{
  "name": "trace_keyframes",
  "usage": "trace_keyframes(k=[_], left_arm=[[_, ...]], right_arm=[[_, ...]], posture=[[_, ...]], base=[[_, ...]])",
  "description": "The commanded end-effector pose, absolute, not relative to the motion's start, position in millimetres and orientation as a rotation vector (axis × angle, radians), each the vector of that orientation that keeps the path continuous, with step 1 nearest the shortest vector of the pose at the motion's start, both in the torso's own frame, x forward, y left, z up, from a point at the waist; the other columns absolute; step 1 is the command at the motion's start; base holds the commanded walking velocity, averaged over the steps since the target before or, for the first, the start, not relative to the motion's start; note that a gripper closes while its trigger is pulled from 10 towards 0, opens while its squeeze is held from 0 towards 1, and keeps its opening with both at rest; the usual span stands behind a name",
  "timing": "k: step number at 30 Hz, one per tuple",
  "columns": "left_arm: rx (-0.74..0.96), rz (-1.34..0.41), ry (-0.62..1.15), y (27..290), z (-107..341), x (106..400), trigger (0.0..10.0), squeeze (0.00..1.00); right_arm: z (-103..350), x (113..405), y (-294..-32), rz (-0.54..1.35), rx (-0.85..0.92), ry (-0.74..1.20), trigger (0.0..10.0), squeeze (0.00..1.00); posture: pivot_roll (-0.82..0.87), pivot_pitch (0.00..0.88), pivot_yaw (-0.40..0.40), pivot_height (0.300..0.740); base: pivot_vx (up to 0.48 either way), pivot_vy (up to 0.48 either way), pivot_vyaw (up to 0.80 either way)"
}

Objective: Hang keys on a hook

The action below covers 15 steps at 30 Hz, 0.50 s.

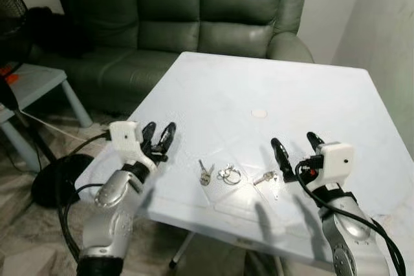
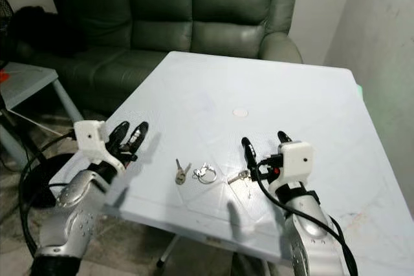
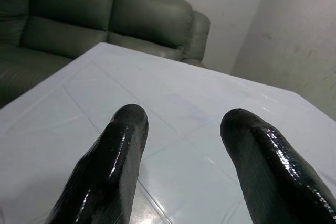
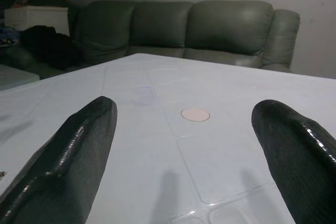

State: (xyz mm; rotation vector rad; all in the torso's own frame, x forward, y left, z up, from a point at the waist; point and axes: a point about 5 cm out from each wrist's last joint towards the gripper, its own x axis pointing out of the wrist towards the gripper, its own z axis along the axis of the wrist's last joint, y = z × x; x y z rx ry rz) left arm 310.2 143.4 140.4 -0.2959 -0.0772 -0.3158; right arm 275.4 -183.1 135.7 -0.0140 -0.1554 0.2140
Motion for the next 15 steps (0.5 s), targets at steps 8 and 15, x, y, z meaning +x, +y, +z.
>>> trace_keyframes(k=[8, 15], left_arm=[[-0.275, -0.316, -0.093, 147.1, 145.1, 311.8, 10.0, 0.0], [-0.252, -0.332, -0.089, 146.8, 146.5, 312.9, 10.0, 0.0]], right_arm=[[137.2, 274.5, -183.1, 0.217, -0.012, -0.159, 10.0, 0.0], [139.4, 274.9, -181.5, 0.207, -0.002, -0.167, 10.0, 0.0]], posture=[[0.08, 0.0, 0.044, 0.74], [0.08, 0.0, 0.052, 0.74]], base=[[0.0, 0.0, 0.0], [0.0, 0.0, 0.0]])
